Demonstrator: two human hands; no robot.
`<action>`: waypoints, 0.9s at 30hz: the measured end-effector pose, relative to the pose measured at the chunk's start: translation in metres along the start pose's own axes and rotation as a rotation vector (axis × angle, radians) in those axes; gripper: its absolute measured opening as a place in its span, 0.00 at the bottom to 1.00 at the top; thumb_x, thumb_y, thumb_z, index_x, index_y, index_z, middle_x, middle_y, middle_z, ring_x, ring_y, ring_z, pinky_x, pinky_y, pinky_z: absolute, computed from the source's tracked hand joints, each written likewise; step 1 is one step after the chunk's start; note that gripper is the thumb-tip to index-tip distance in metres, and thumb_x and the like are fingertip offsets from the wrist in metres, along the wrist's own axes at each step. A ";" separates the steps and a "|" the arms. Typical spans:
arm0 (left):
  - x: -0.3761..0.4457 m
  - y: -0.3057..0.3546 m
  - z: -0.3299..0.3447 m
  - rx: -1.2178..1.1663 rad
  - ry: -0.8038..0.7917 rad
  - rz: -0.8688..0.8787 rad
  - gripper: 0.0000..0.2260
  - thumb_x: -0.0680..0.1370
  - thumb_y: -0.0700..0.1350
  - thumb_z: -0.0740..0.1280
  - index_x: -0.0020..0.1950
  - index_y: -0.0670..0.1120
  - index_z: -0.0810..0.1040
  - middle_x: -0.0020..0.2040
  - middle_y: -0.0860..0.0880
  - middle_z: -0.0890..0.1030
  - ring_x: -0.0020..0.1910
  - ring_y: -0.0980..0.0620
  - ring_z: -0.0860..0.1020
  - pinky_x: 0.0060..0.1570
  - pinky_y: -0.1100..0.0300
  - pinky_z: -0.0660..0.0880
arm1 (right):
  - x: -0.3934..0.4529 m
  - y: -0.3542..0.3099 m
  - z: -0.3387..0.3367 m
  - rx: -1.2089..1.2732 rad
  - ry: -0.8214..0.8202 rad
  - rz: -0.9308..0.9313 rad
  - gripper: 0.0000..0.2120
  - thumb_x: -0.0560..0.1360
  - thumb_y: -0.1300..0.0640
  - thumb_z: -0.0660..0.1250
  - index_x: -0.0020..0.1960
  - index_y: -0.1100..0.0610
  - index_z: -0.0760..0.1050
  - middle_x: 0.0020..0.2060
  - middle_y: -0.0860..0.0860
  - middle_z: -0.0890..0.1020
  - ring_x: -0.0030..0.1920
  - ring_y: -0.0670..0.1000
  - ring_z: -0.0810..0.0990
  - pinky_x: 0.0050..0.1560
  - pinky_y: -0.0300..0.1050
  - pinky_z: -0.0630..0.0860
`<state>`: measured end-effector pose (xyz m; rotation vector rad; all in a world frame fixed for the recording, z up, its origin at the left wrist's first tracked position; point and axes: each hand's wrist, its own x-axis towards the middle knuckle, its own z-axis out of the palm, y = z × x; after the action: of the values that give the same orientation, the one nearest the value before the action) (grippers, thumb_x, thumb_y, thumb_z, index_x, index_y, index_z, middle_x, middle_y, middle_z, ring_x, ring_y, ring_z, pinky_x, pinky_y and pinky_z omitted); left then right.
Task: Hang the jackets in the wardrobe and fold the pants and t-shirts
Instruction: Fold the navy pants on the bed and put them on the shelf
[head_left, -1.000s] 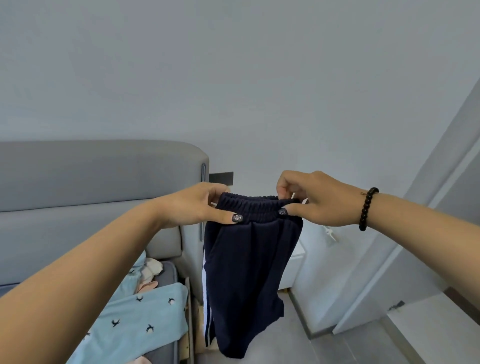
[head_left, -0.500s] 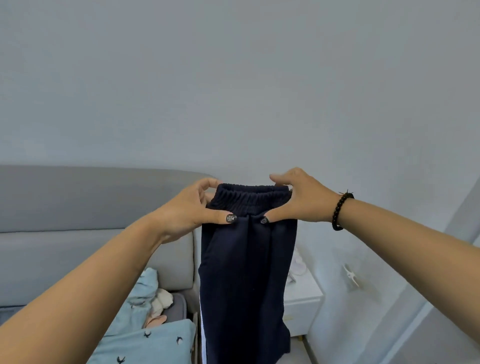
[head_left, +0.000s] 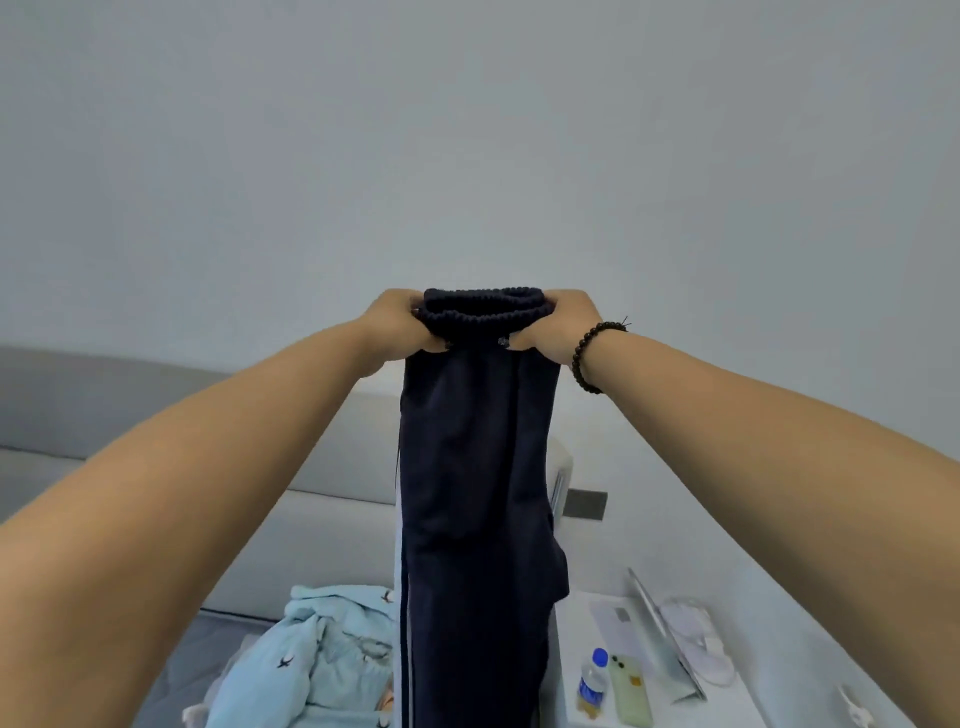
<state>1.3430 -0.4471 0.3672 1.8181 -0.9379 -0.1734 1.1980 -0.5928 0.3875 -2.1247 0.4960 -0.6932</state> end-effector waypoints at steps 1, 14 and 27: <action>-0.004 0.007 -0.012 -0.081 0.044 0.026 0.15 0.70 0.32 0.73 0.55 0.41 0.81 0.55 0.43 0.83 0.56 0.45 0.81 0.60 0.52 0.77 | 0.000 -0.014 -0.003 0.063 0.017 -0.033 0.15 0.66 0.67 0.76 0.51 0.60 0.80 0.48 0.53 0.83 0.51 0.53 0.81 0.54 0.44 0.78; -0.189 0.066 -0.071 -0.242 -0.033 0.108 0.25 0.63 0.39 0.76 0.59 0.39 0.80 0.55 0.43 0.83 0.53 0.50 0.82 0.55 0.59 0.78 | -0.151 -0.078 -0.024 0.283 -0.156 -0.111 0.17 0.65 0.73 0.73 0.50 0.59 0.80 0.52 0.56 0.84 0.52 0.54 0.83 0.50 0.48 0.81; -0.489 -0.072 0.034 -0.055 -0.417 -0.335 0.18 0.68 0.32 0.76 0.55 0.45 0.83 0.51 0.48 0.86 0.53 0.50 0.83 0.56 0.57 0.78 | -0.470 0.100 0.085 0.411 -0.401 0.270 0.21 0.64 0.75 0.74 0.53 0.57 0.80 0.47 0.52 0.84 0.50 0.49 0.81 0.54 0.40 0.79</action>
<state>1.0283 -0.1337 0.1464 1.9137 -0.8897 -0.8039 0.8791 -0.3369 0.1217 -1.7057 0.3709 -0.1832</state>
